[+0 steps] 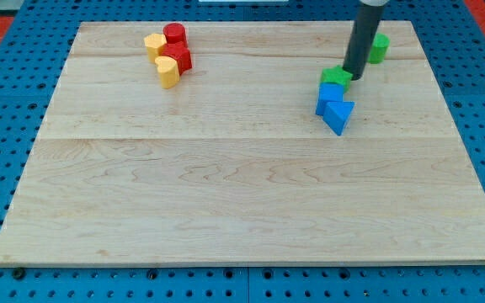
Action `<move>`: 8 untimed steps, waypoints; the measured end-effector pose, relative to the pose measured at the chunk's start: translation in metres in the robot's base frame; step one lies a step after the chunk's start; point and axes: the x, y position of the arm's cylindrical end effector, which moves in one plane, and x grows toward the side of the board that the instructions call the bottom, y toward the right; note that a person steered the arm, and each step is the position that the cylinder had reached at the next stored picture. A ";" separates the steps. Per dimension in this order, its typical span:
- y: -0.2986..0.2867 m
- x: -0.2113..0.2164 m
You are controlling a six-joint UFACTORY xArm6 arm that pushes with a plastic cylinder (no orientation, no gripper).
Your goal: Slide the green circle to the blue triangle
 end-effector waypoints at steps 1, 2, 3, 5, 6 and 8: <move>0.095 -0.021; 0.168 -0.064; 0.113 -0.091; 0.040 -0.006; 0.047 -0.017; -0.004 -0.042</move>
